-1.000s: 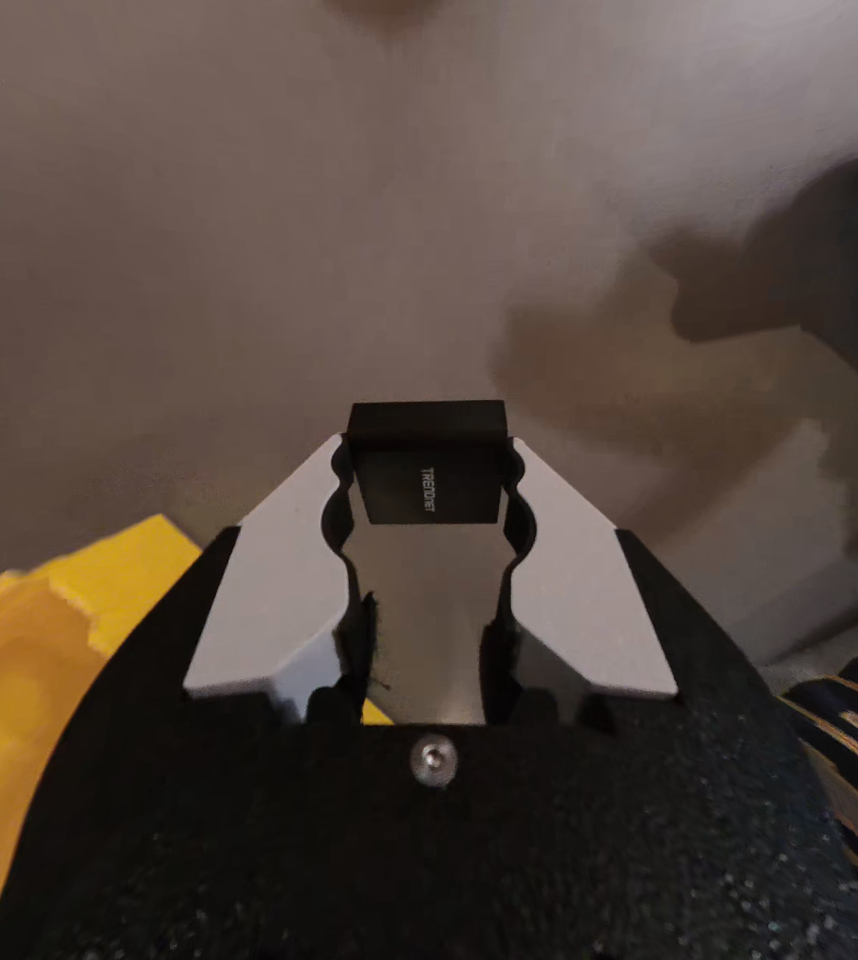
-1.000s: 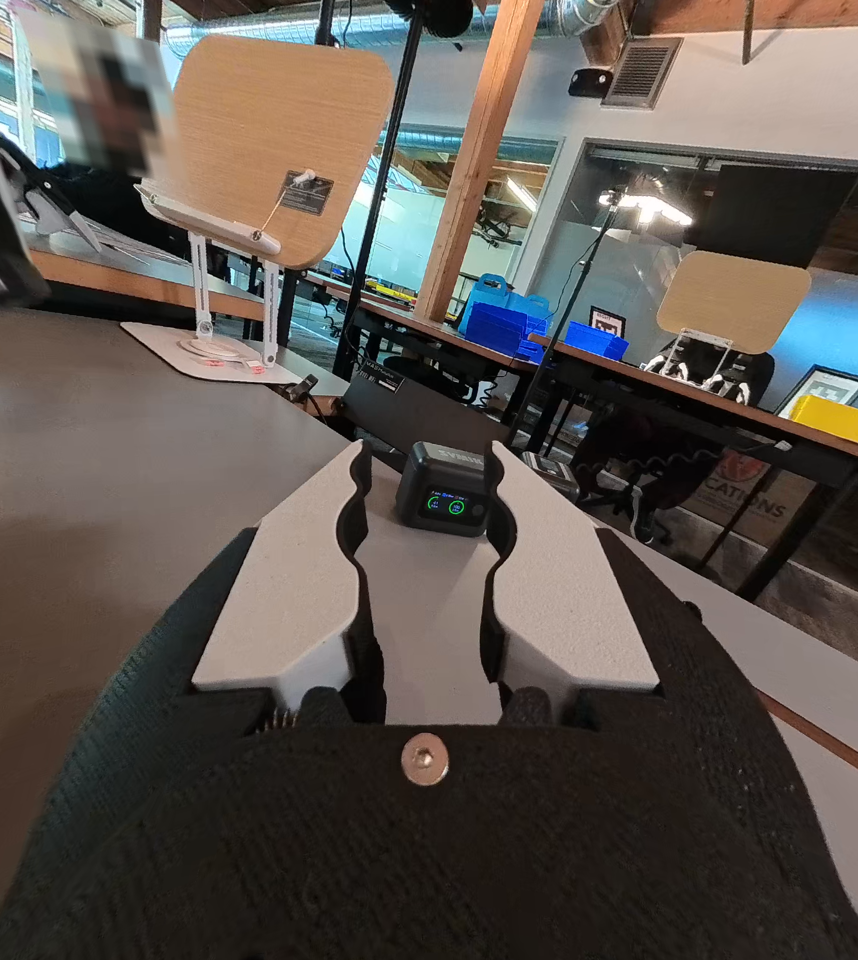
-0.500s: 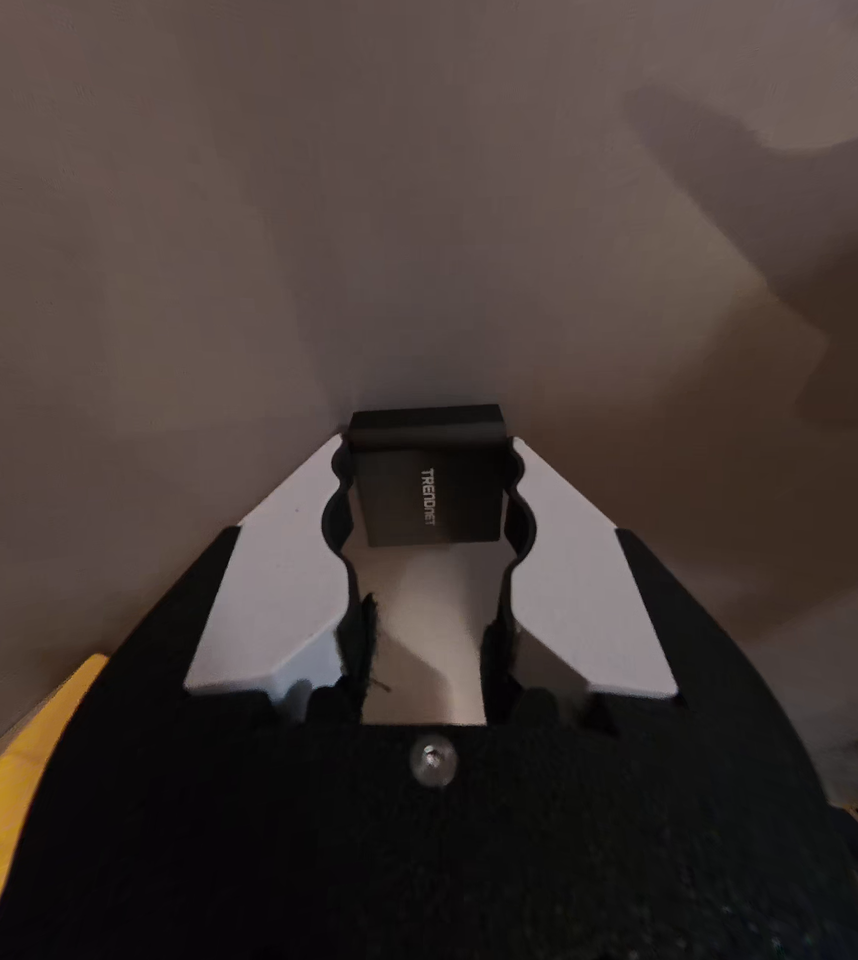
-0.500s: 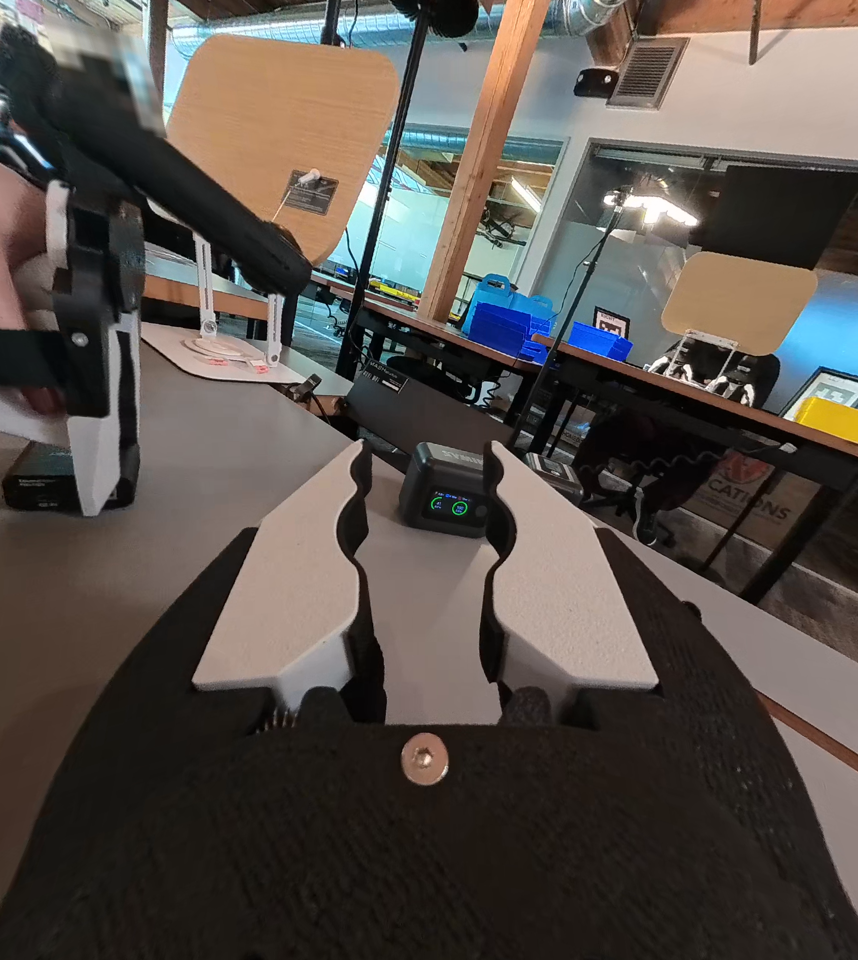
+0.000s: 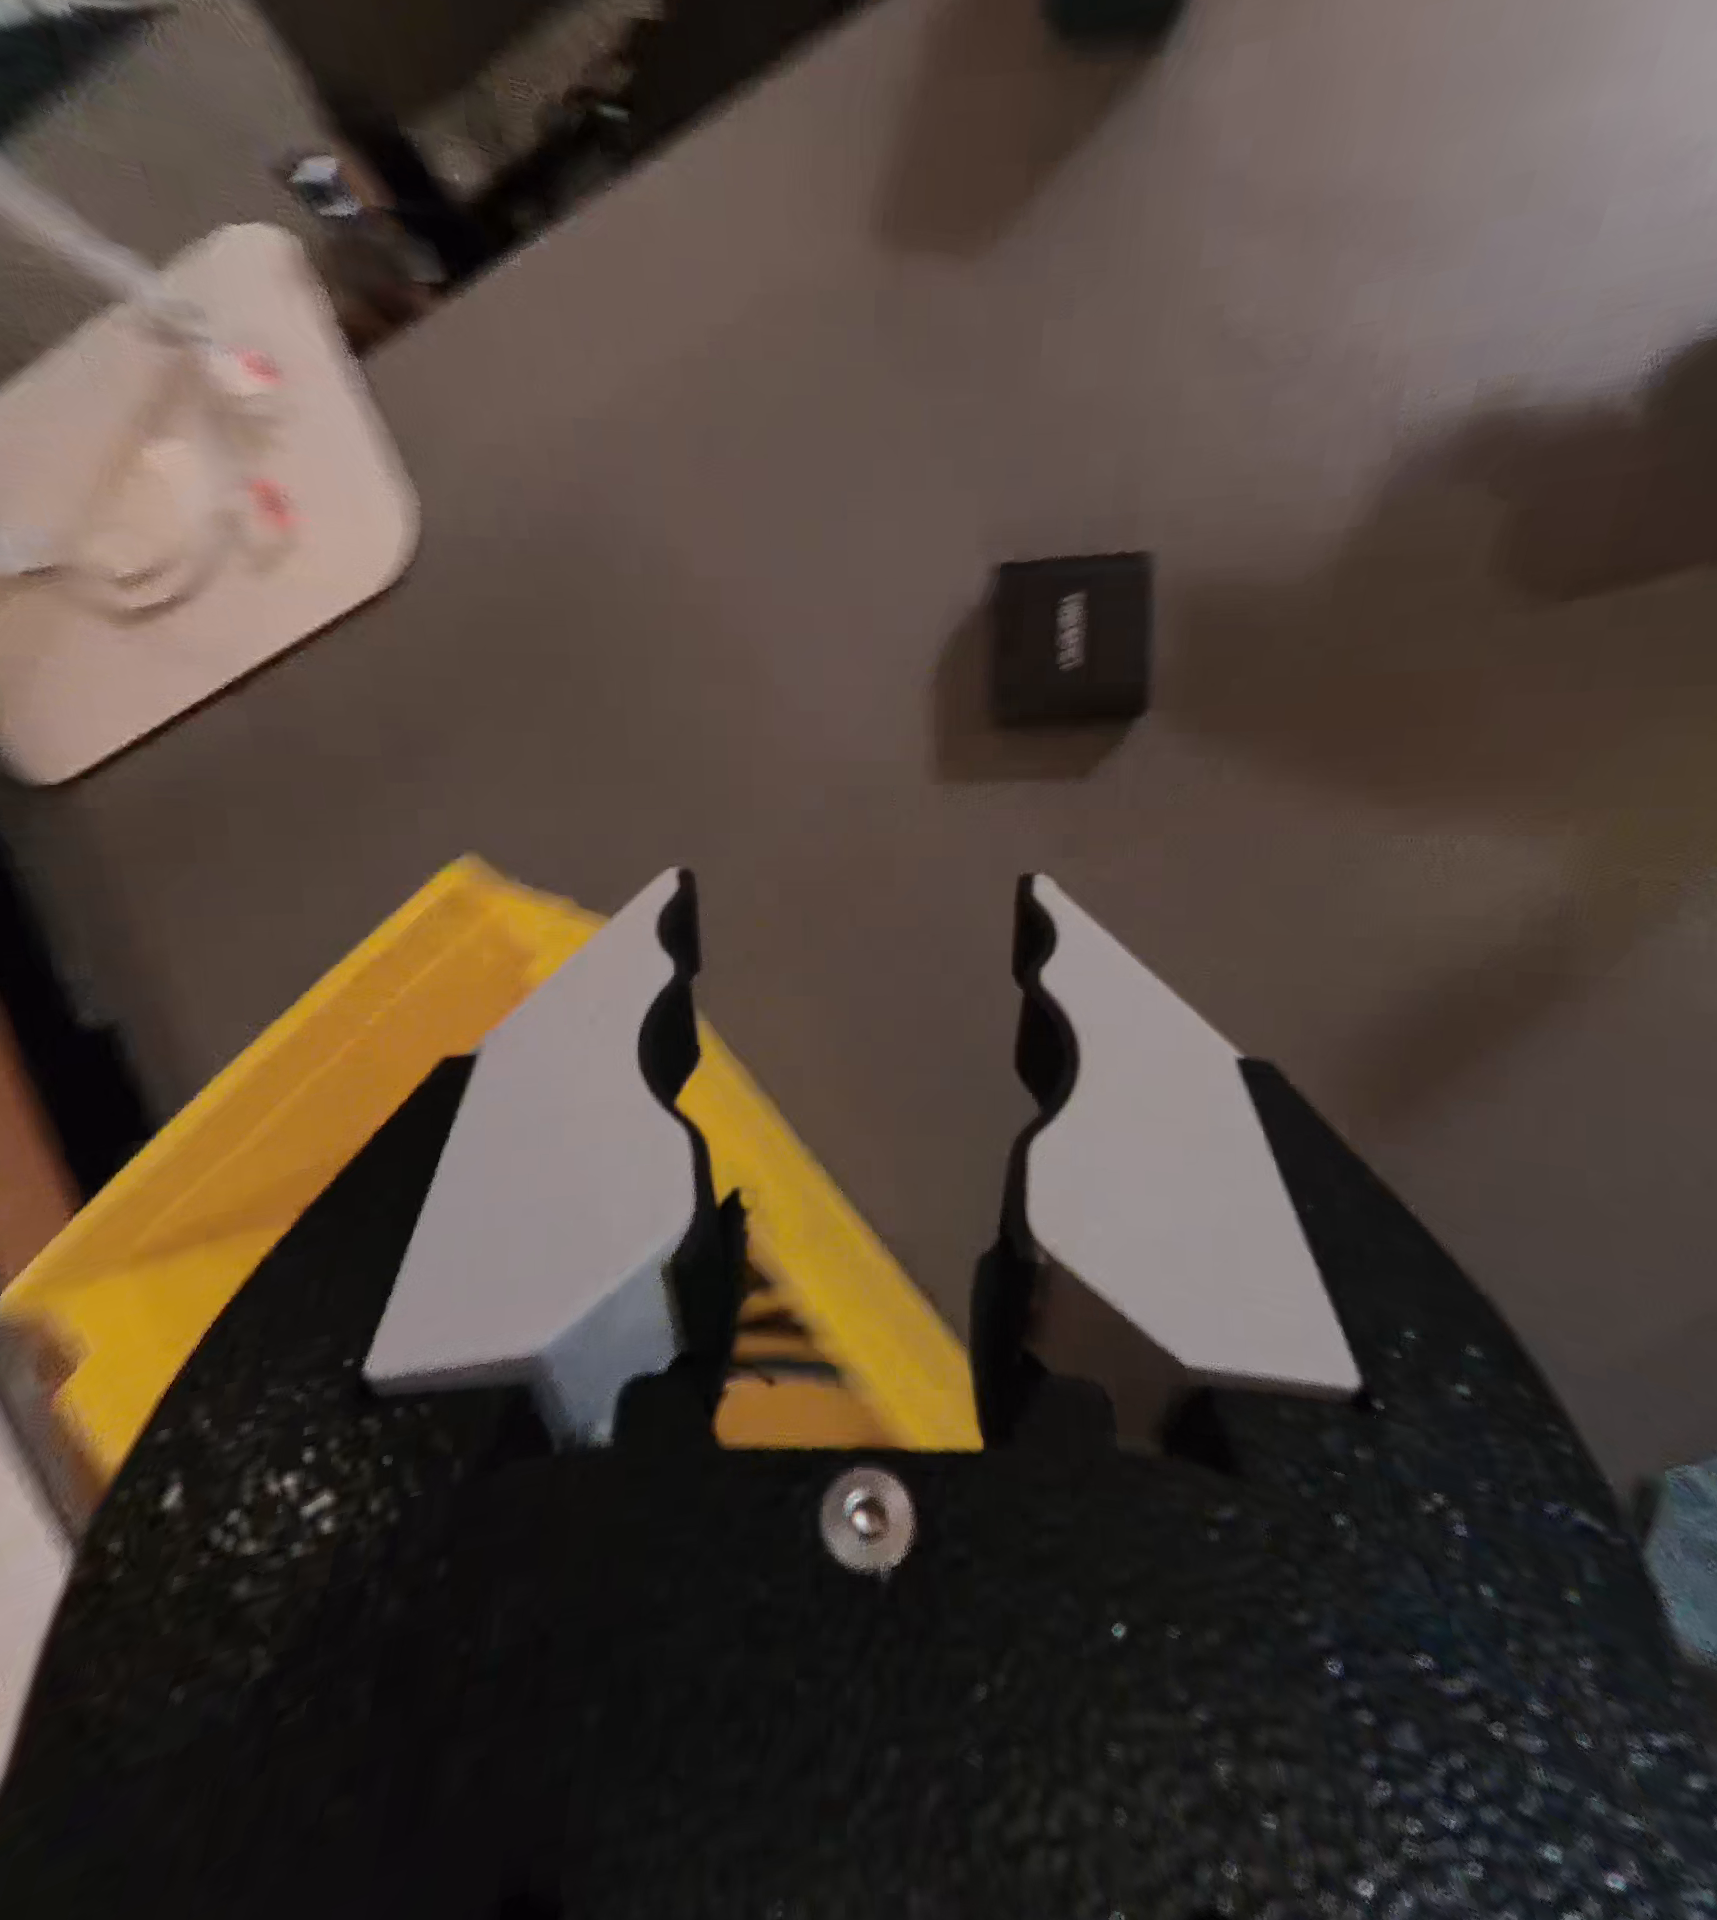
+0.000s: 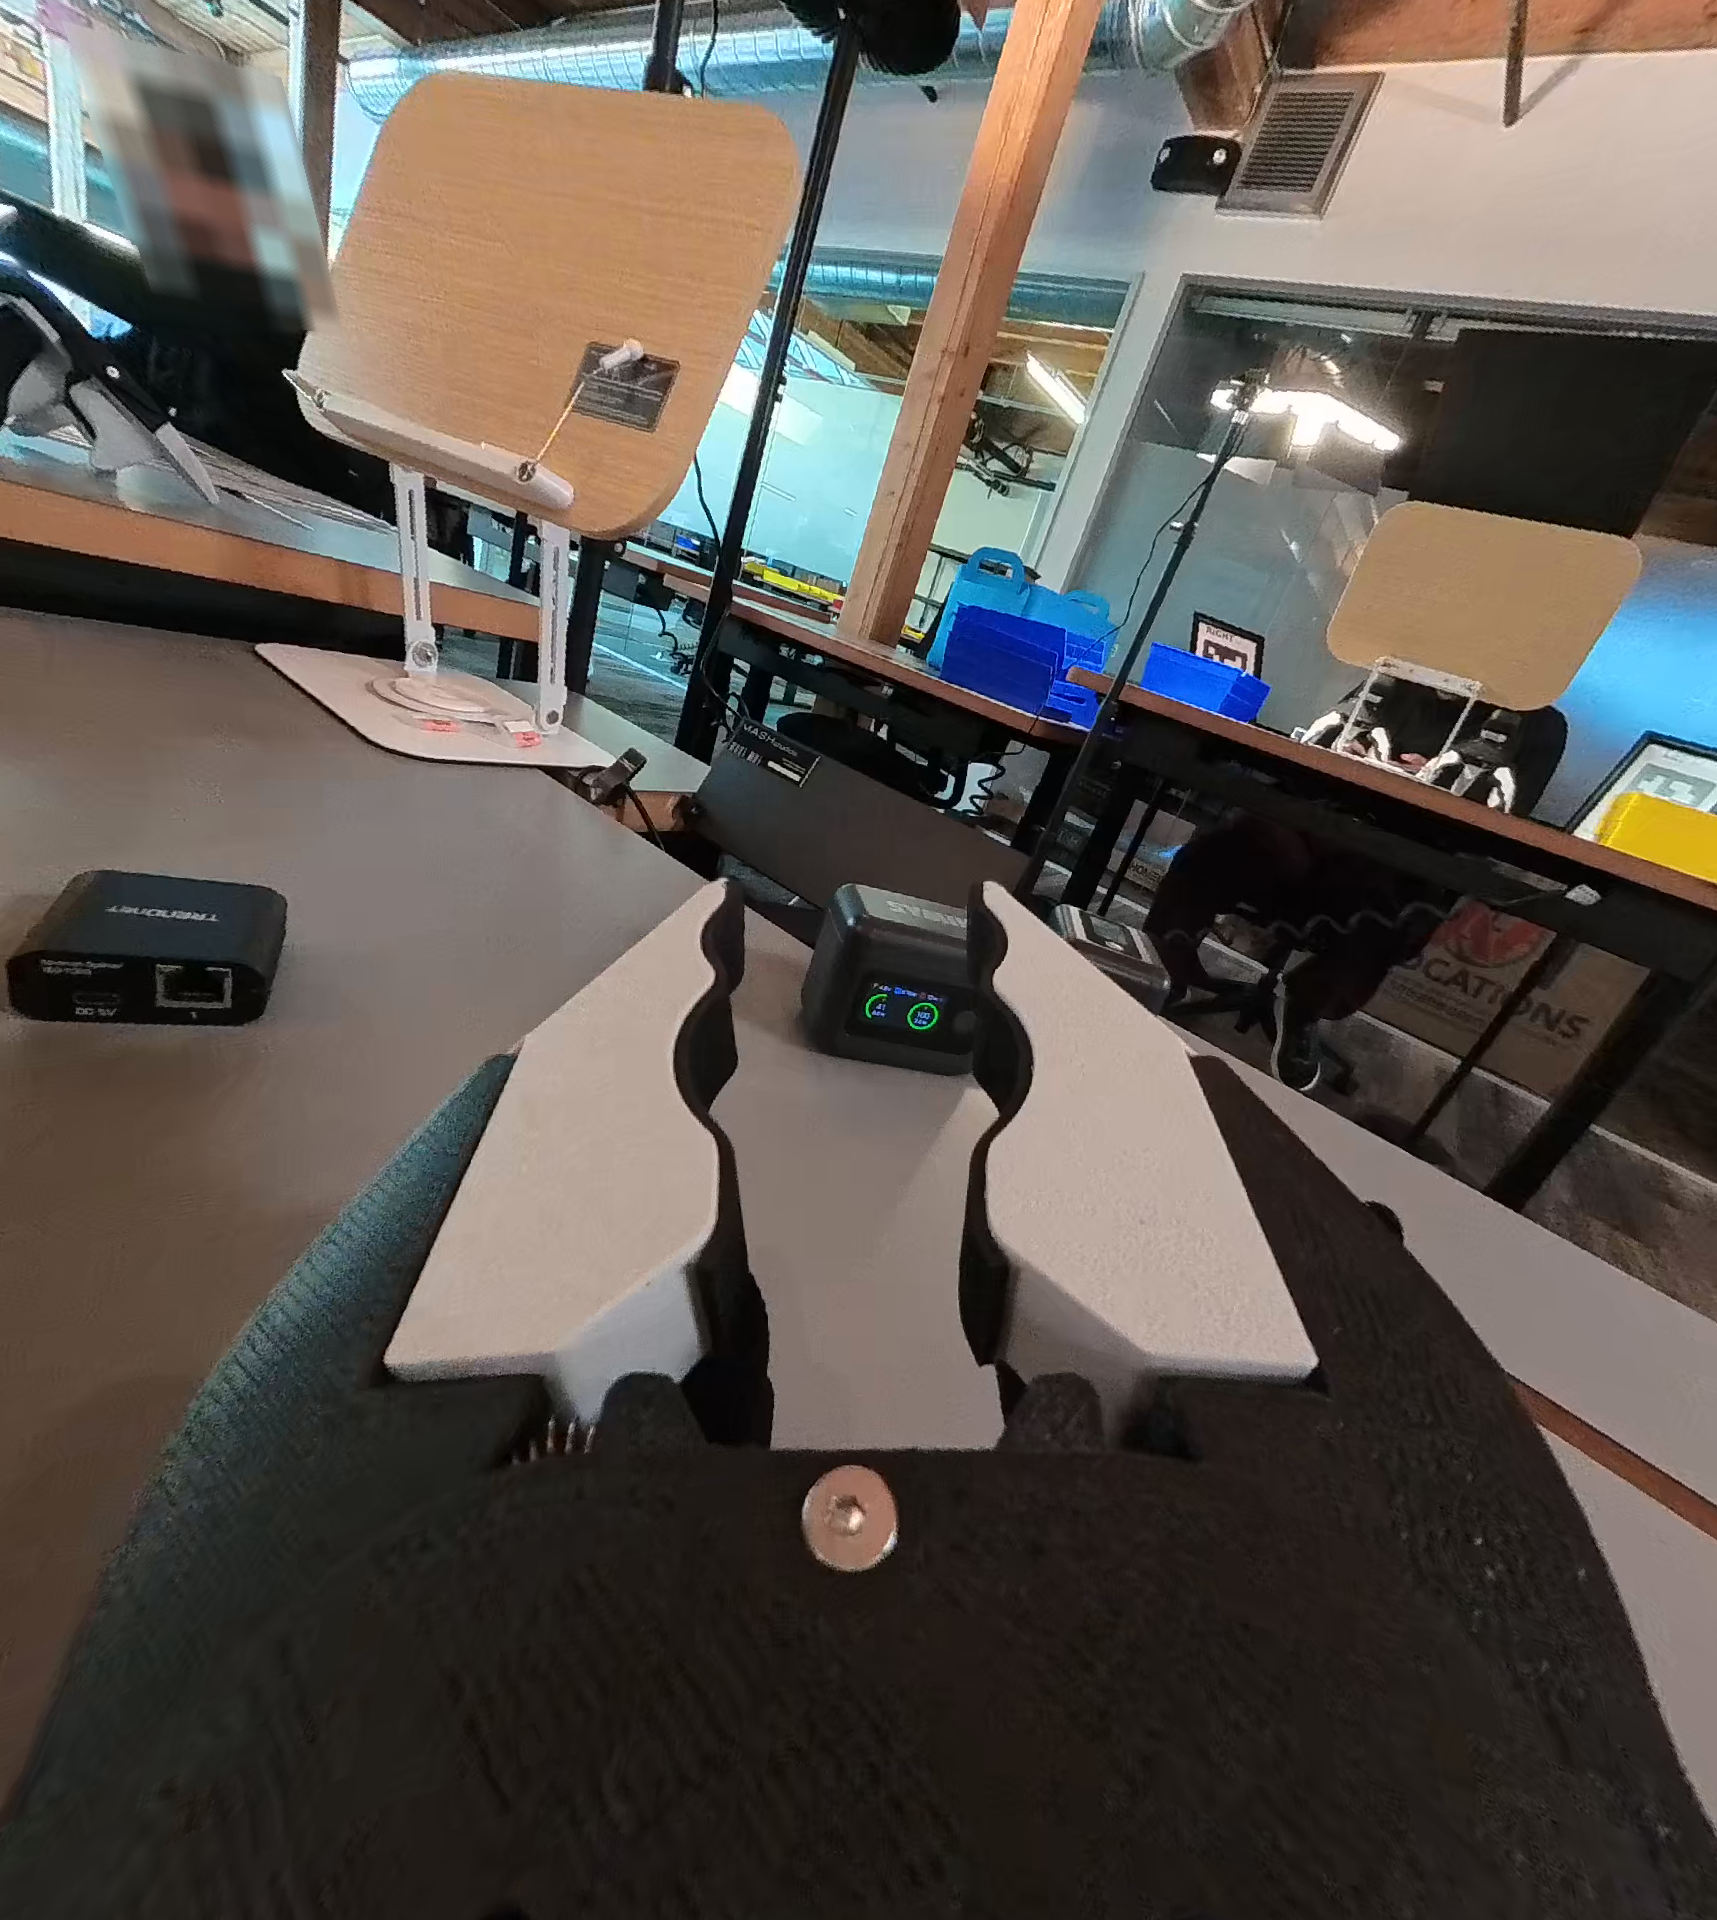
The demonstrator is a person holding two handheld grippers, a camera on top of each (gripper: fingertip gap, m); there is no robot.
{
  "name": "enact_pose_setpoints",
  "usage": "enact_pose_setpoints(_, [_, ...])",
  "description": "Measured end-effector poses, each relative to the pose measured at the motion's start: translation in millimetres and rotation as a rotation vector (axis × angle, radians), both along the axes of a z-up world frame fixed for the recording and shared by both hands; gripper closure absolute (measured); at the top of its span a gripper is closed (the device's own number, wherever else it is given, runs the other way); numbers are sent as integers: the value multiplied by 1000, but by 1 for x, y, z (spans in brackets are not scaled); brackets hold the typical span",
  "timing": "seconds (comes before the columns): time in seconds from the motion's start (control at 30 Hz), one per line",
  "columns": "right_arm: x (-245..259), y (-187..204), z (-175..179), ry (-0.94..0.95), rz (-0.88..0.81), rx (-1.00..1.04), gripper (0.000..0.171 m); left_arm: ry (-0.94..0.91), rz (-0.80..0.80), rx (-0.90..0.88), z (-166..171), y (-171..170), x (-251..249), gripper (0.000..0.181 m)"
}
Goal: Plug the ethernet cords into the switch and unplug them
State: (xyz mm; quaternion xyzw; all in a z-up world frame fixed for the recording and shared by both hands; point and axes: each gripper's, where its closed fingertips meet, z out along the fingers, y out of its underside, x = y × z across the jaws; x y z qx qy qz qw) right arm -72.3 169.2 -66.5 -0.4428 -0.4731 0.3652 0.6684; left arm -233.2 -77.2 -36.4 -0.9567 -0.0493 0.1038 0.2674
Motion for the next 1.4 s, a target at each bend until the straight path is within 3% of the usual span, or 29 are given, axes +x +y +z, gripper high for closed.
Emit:
enact_pose_setpoints(0.03, [0,0,0,-1,0,1,129,12,13,21,12,-21,-12,125])
enact_pose_setpoints(0.17, [0,1,-1,-3,-1,-2,129,104,-111,-58,20,-100,-30,116])
enact_pose_setpoints(0.3, [0,1,-1,-6,-1,-4,130,214,-144,-251,-10,-165,-41,121])
enact_pose_setpoints(0.47, [-1,0,-2,-10,1,-1,130,360,-173,-359,-50,-193,-52,129])
enact_pose_setpoints(0.57, [0,0,-2,-10,3,-2,130,461,-175,-358,-59,-193,-57,159])
enact_pose_setpoints(0.6, [0,0,-2,-10,3,-3,131,520,-160,-369,-54,-194,-61,169])
enact_pose_setpoints(0.73, [-1,1,-2,-10,-1,-5,131,602,-96,-354,-21,-205,-58,175])
enact_pose_setpoints(0.87, [-2,1,-2,-9,-1,-7,132,690,8,-250,31,-211,-50,178])
enact_pose_setpoints(1.13, [-4,0,-2,-7,-2,-11,133,1042,202,-81,155,-212,-41,178])
enact_pose_setpoints(1.27, [-5,0,-1,-1,2,-17,133,1108,219,123,214,-179,-18,178])
enact_pose_setpoints(1.4, [-6,0,-1,2,4,-18,133,915,67,332,210,-105,22,178])
